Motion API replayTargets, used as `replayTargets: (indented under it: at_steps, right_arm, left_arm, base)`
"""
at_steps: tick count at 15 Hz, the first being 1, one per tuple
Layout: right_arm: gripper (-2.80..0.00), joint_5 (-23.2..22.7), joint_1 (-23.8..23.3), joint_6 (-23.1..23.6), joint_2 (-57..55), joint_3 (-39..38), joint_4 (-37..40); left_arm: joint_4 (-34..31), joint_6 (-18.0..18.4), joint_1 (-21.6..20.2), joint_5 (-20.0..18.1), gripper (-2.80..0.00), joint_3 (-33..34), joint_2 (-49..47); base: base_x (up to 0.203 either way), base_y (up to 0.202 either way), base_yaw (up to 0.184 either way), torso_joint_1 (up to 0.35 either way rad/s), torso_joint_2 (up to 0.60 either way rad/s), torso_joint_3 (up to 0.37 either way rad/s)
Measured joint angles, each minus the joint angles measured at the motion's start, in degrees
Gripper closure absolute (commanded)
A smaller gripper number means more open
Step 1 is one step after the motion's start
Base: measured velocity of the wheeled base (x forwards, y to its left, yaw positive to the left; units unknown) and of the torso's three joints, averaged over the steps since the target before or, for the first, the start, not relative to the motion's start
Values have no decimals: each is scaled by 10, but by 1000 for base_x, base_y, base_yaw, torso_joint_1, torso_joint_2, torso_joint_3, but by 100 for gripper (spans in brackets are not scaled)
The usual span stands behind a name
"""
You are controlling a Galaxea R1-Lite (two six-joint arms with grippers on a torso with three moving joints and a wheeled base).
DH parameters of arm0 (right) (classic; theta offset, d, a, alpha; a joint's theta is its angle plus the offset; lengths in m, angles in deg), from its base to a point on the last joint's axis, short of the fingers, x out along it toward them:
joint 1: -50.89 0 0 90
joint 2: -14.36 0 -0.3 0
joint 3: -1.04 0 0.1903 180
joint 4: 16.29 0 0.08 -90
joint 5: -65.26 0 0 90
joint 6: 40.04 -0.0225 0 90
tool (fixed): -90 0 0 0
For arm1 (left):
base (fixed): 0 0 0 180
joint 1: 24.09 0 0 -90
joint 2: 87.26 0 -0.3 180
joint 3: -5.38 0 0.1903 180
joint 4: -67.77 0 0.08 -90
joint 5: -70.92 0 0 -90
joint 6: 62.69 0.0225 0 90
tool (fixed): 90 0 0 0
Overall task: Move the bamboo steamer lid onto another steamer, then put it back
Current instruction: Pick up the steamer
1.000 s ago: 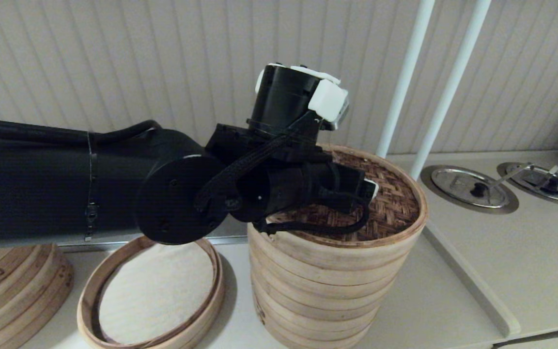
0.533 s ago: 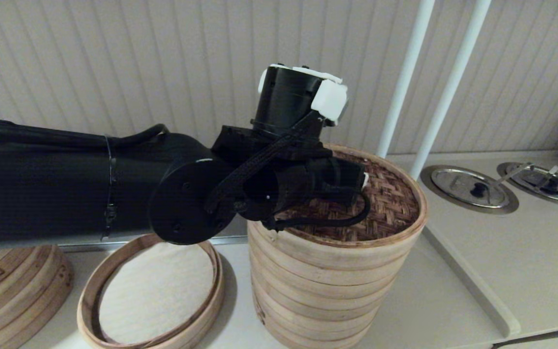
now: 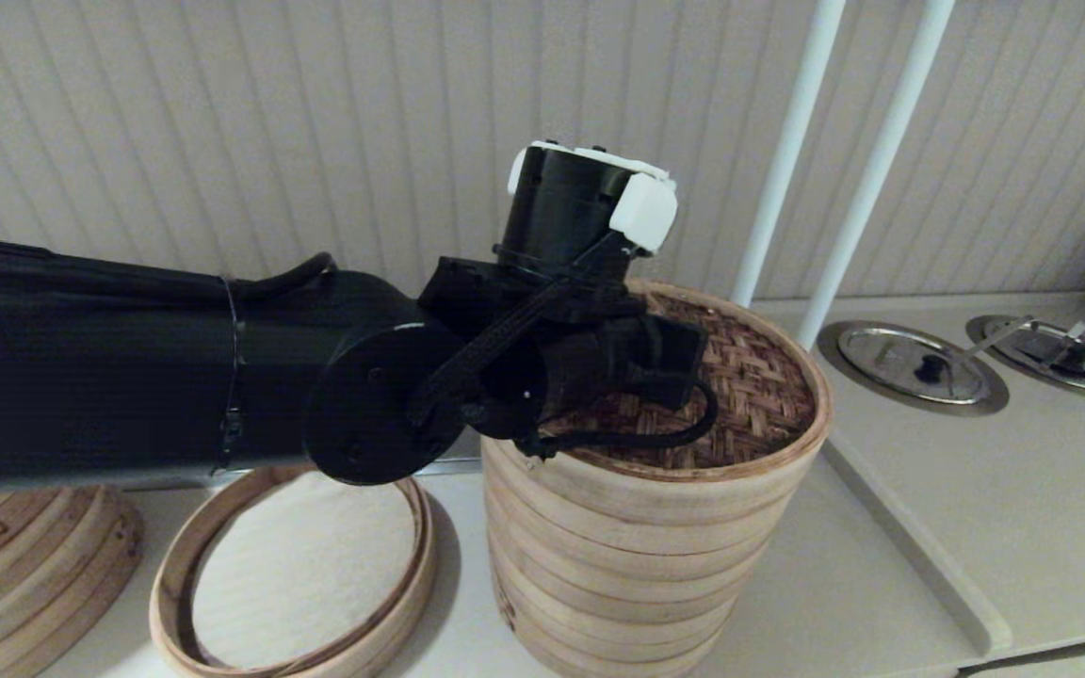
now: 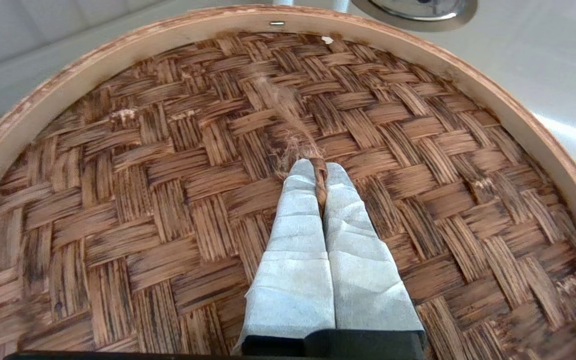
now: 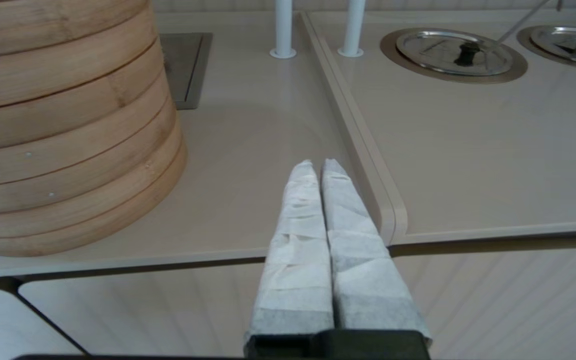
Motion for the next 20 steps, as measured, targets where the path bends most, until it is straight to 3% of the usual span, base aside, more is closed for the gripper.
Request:
replayTargets:
  at_steps: [20]
  right_arm:
    - [0, 0, 0, 0, 0, 0, 0]
  left_arm:
    - [2, 30, 2, 32, 0, -8, 47]
  base:
    - [0, 0, 0, 0, 0, 0]
